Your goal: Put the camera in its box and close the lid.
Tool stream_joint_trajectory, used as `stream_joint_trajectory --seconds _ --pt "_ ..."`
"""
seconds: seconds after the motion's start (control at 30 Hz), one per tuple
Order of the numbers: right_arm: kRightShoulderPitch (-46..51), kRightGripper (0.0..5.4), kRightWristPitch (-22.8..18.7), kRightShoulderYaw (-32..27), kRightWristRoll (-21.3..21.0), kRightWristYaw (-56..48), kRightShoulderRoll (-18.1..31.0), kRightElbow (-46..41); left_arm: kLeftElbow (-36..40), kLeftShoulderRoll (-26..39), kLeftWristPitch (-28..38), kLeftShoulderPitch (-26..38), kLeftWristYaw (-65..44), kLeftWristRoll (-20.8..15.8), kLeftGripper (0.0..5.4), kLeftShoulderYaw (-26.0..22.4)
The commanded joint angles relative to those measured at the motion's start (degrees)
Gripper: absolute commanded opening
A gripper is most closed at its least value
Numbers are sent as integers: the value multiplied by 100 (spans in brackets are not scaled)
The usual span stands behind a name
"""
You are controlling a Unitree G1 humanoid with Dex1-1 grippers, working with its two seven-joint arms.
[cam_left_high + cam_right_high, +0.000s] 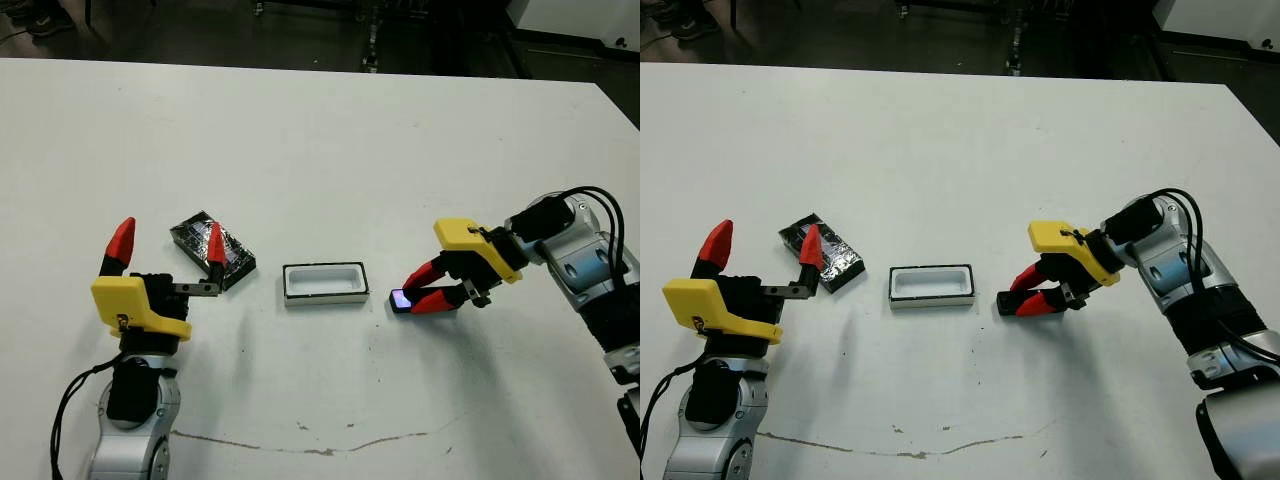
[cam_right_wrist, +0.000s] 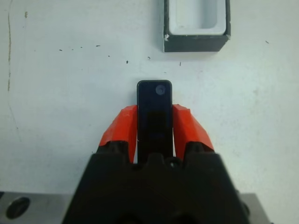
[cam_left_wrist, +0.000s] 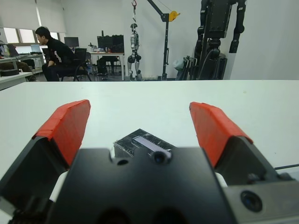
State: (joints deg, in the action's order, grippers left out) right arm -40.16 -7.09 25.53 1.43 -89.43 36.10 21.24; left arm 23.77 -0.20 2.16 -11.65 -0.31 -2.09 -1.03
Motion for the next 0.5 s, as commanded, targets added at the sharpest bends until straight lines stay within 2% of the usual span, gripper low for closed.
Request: stream_joint_trajectory --seconds 0.03,0.2,0.37,0.5 --pt "96 169 45 -49 -34 -10 88 -66 56 -13 -116 -38 22 -38 540 -16" --pt "145 169 73 -122 -25 71 123 -225 40 -12 -92 -27 17 -46 540 -15" --pt "177 169 -317 -338 47 339 108 -500 -2 -1 -27 -18 24 -3 540 -6" --pt "67 169 -665 -857 627 472 -105 -491 -59 7 30 1 -1 -19 540 -13"
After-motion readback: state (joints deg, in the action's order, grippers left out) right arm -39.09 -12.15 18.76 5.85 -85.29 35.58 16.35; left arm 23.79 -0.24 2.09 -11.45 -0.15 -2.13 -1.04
